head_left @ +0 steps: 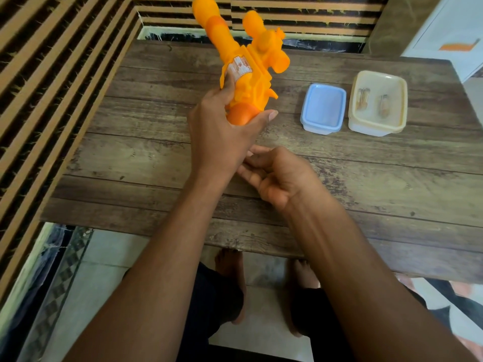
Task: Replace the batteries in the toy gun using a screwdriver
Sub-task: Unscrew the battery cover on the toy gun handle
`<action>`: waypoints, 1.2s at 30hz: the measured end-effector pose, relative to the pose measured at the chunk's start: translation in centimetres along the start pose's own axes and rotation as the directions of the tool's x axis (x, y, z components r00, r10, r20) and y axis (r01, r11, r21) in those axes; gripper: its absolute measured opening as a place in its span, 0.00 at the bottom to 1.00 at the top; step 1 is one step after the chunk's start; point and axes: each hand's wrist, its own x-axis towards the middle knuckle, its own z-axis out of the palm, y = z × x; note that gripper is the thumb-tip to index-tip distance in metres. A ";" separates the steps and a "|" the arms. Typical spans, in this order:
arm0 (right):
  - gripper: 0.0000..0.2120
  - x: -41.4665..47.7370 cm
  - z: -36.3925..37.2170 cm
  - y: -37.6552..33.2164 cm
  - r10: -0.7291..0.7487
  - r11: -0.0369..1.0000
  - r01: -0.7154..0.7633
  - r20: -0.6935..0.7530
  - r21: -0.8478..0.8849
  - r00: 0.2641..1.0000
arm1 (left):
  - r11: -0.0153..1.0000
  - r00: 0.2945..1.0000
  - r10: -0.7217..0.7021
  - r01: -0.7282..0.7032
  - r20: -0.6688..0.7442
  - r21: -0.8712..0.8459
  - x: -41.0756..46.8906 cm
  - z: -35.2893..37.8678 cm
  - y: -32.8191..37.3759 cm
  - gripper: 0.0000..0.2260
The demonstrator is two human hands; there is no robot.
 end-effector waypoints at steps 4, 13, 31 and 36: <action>0.16 0.0 -0.1 -0.1 0.001 1.000 -0.001 -0.002 0.011 1.000 | 1.000 1.000 0.007 -0.007 -0.009 -0.022 -0.1 -0.1 0.2 0.40; 0.12 0.0 0.2 -0.1 0.007 1.000 -0.007 -0.013 0.019 1.000 | 0.988 0.993 -0.110 0.105 -0.035 -0.111 0.2 -0.2 0.1 0.30; 0.06 -0.5 0.1 -0.7 -0.010 1.000 0.009 -0.044 -0.017 0.999 | 0.957 0.974 -0.227 0.224 0.006 -0.183 -0.1 -0.8 0.8 0.27; 0.14 0.0 -0.1 -0.3 -0.066 0.995 0.063 -0.041 -0.072 0.997 | 0.952 0.975 -0.224 0.218 -0.003 -0.215 0.0 -0.8 1.0 0.27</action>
